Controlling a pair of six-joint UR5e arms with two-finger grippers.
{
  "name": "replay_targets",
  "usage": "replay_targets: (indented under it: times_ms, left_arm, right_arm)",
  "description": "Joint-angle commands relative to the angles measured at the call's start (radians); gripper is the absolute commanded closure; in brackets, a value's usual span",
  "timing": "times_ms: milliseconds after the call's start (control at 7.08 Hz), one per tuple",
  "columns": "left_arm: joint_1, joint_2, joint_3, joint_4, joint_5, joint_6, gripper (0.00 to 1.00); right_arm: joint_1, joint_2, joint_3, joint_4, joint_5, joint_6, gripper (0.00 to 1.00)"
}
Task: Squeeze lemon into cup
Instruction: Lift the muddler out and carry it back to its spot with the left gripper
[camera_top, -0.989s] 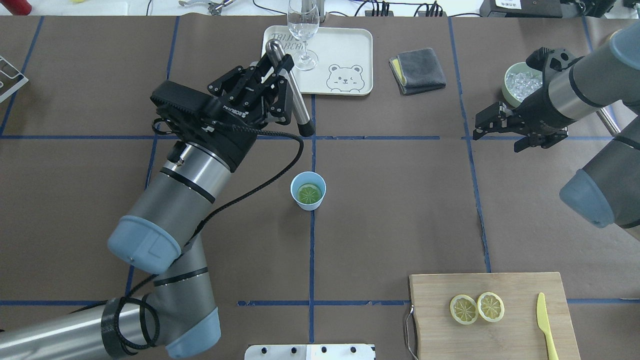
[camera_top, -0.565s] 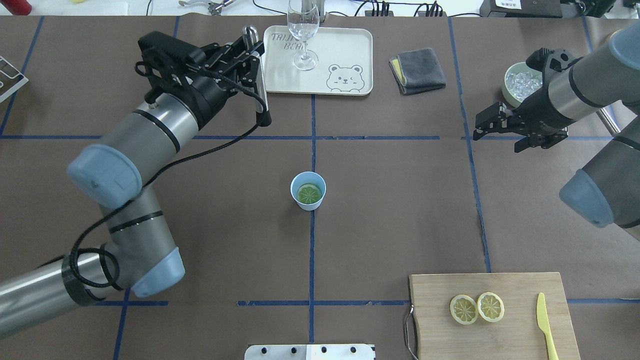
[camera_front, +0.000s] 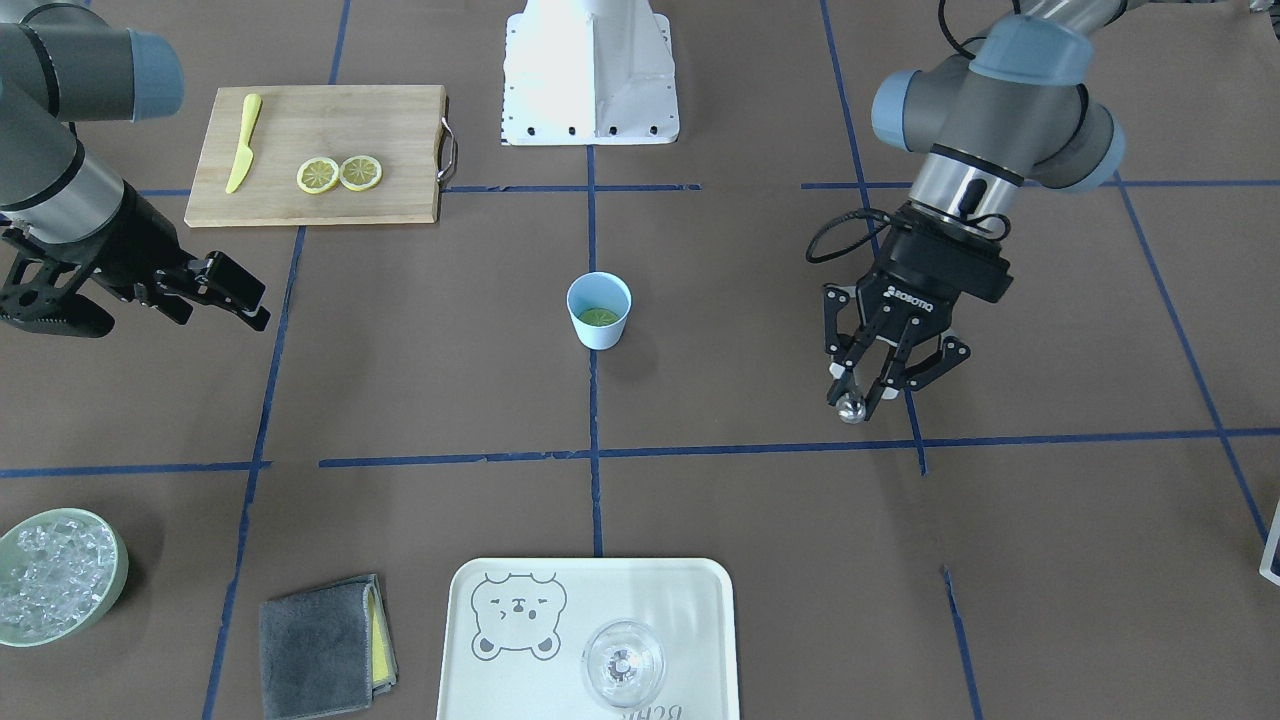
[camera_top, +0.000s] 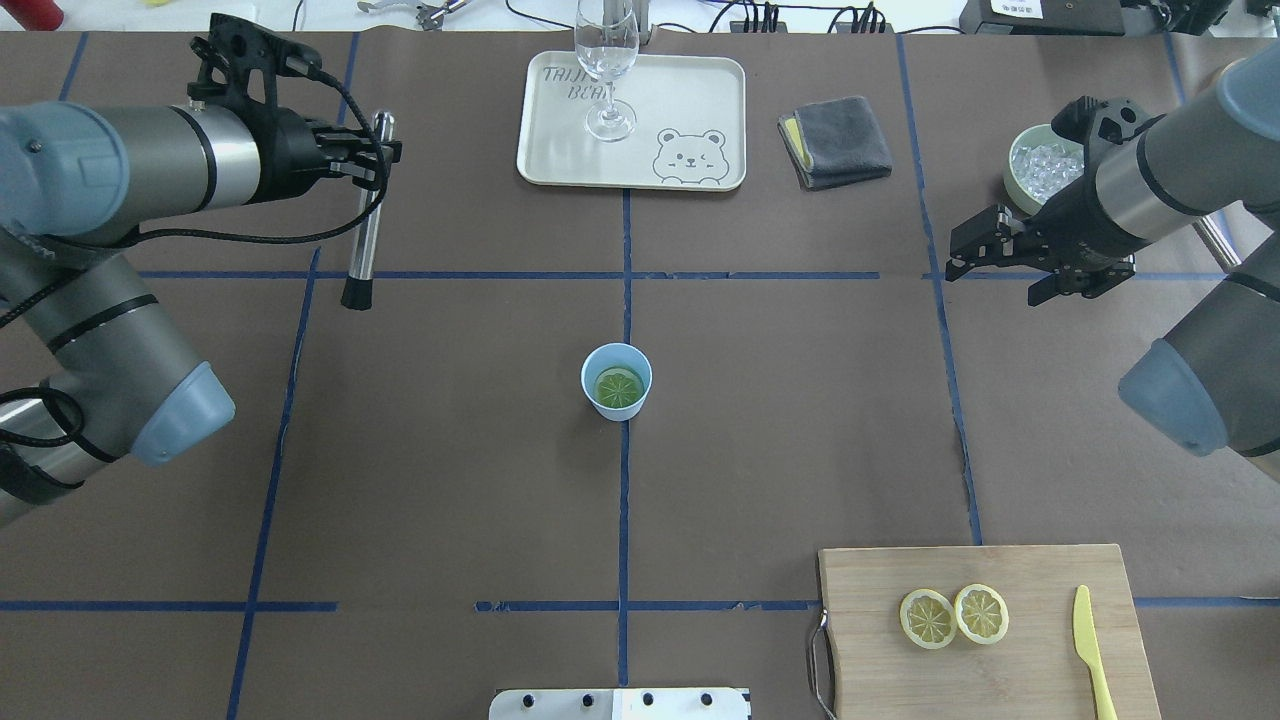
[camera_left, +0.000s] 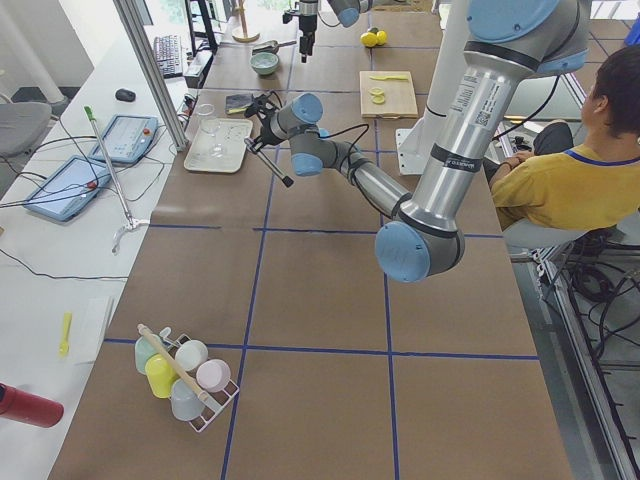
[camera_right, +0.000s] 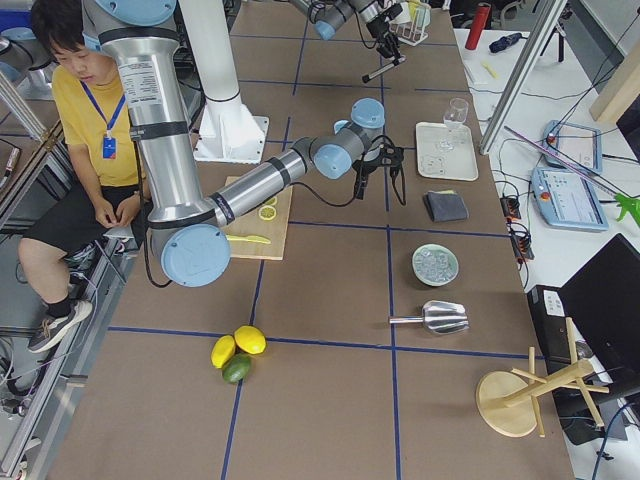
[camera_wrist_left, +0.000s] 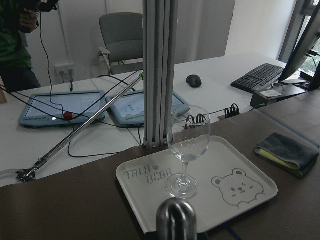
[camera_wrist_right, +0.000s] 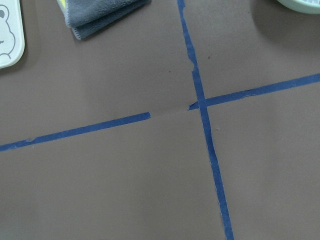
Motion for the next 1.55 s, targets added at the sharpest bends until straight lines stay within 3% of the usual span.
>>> replay_targets:
  times_ms: [0, 141, 424, 565, 1130, 1413]
  left_arm:
    - [-0.098, 0.009, -0.067, 0.393, -0.2, -0.001, 1.0]
    - [-0.103, 0.002, -0.066, 0.543, -0.199, -0.001, 1.0]
    - [-0.104, 0.046, 0.015, 0.547, -0.202, 0.008, 1.0]
    - [-0.097, 0.133, 0.025, 0.535, -0.202, 0.051, 1.0]
    - [-0.102, 0.161, 0.147, 0.524, -0.208, 0.062, 1.0]
    - [-0.101, 0.16, 0.16, 0.523, -0.208, 0.062, 1.0]
  right_arm:
    - [0.0, 0.0, 0.005, 0.0, 0.0, 0.003, 0.0]
    - [0.0, 0.0, 0.007, 0.0, 0.0, 0.005, 0.0]
    - [0.0, 0.0, 0.007, 0.0, 0.0, 0.005, 0.0]
    - [0.0, 0.0, 0.01, 0.0, 0.0, 0.005, 0.0]
    - [0.0, 0.0, 0.012, 0.0, 0.0, 0.006, 0.0]
    - [0.0, 0.0, 0.013, 0.0, 0.0, 0.006, 0.0]
